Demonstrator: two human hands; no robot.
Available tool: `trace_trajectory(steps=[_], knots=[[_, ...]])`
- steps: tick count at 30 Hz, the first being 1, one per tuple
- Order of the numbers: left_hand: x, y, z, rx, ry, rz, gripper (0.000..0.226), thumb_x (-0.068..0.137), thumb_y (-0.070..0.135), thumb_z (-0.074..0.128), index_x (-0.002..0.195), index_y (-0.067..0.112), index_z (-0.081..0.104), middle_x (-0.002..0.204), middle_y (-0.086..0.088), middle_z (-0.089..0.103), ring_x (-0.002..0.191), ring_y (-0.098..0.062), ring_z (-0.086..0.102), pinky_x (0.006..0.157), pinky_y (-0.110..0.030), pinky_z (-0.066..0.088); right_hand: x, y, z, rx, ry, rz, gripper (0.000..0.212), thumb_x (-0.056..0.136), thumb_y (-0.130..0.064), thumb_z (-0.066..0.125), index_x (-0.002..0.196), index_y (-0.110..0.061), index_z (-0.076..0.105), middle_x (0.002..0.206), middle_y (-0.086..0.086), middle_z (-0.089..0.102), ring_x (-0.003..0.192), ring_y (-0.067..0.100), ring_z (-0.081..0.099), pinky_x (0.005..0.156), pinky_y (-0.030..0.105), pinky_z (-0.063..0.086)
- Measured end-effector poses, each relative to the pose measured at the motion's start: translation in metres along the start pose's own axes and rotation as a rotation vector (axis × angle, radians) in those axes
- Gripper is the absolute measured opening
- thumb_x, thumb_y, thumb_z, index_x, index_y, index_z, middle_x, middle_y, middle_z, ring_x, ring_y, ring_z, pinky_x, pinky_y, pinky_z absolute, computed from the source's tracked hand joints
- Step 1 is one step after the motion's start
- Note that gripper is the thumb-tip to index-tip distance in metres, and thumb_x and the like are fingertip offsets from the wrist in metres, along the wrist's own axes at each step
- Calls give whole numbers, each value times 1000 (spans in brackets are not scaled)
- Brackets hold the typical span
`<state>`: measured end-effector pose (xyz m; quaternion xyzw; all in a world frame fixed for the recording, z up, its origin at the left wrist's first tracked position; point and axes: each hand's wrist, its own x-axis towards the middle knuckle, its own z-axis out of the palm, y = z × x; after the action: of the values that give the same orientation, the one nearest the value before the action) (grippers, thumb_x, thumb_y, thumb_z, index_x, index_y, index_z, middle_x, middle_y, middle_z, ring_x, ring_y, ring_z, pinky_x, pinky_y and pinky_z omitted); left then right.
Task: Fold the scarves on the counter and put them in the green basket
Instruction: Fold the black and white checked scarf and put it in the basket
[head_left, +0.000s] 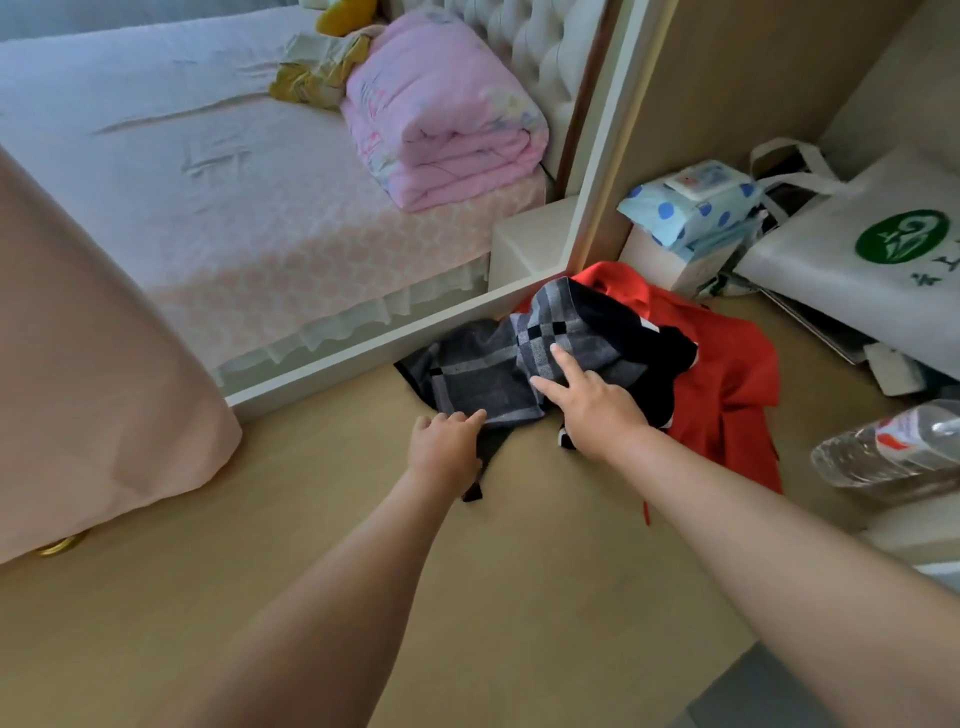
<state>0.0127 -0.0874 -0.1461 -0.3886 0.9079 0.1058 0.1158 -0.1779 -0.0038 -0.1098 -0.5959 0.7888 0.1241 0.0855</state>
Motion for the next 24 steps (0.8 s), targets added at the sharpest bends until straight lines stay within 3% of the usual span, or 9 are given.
trace_trajectory(steps=[3,5,7,9,11,16,18,21,24], knots=[[2,-5,13,-19,95,10,45,90,11,54,130,32,57,114,3,61,108,-21,55,90,-31,33,15,3,10,-143,-14,-18,104,88,-22,70,157,-36,-7,163,12,-15,119,24,46,83,34,47],[-2,-8,21,-226,141,-7,33,89,9,52,111,27,69,100,2,58,96,-22,56,83,-31,38,19,4,17,-166,9,-12,106,88,-22,70,157,-32,-10,159,15,11,115,24,48,87,35,46],[-11,-11,21,-494,260,-67,20,88,9,51,83,14,70,85,0,54,82,-24,54,73,-31,43,21,3,17,-143,60,-9,85,91,-10,61,158,-26,10,137,12,39,112,26,50,94,36,43],[-20,-17,17,-625,387,-122,23,87,7,48,66,6,58,75,-3,50,74,-23,49,67,-33,41,21,0,16,-90,82,-27,46,93,0,49,137,-15,49,119,10,48,109,29,51,92,36,41],[-32,-22,7,-603,429,-156,24,85,14,42,66,6,54,73,-2,49,74,-22,45,67,-32,35,17,-4,17,-2,132,-47,23,92,0,50,107,-10,63,107,11,50,103,32,52,85,38,41],[-58,-15,-12,-449,247,-223,14,94,27,49,92,14,51,85,-2,59,79,-24,54,73,-39,49,-10,-15,13,111,342,-61,11,81,-28,61,80,-21,70,92,5,60,88,31,55,79,43,42],[-76,-10,-21,-482,163,-249,12,97,22,49,109,21,45,95,-4,59,78,-22,58,72,-36,53,-28,-26,4,207,353,-46,28,85,-37,47,79,-20,68,90,4,64,88,32,57,81,44,41],[-109,-11,-29,-561,124,-199,45,92,3,50,125,33,48,103,4,49,72,-12,53,59,-10,40,-56,-46,-4,457,238,-17,31,100,-35,40,87,-13,58,95,11,66,97,35,56,85,45,38],[-144,-25,-28,-394,134,-167,42,87,6,59,120,31,62,107,6,52,91,-15,52,74,-23,44,-88,-69,-8,585,101,-94,24,101,-37,47,92,-15,50,100,13,63,101,33,54,88,42,39]])
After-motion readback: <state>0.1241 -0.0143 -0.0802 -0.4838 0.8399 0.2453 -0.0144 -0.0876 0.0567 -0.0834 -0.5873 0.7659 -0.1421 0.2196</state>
